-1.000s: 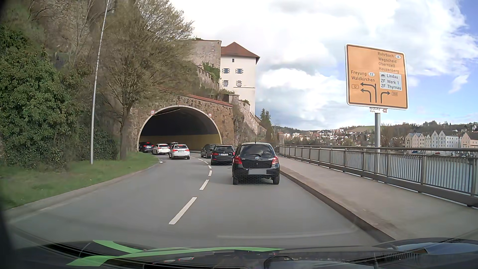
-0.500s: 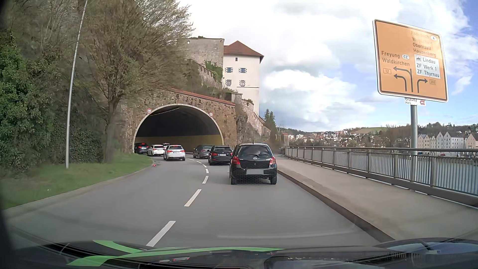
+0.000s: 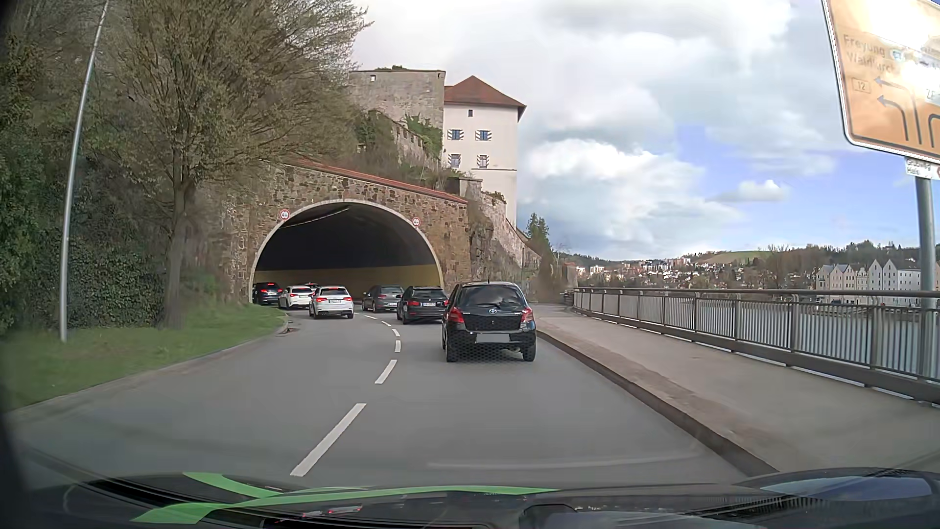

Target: Follow the waypoints while adhering to traffic rules and regulations

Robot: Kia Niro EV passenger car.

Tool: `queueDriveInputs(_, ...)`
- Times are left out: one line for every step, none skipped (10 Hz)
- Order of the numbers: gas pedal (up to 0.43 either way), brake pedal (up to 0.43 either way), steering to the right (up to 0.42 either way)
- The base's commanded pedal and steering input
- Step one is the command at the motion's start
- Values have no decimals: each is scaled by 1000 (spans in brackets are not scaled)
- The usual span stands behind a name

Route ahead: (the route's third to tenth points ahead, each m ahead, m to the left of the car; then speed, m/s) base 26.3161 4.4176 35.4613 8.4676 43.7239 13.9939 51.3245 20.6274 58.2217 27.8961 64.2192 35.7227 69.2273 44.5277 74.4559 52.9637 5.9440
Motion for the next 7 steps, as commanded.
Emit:
queueDriveInputs(138,0,-27)
queueDriveInputs(150,0,-29)
queueDriveInputs(150,0,-29)
queueDriveInputs(130,0,-30)
queueDriveInputs(130,0,-33)
queueDriveInputs(130,0,-37)
queueDriveInputs(118,0,-39)
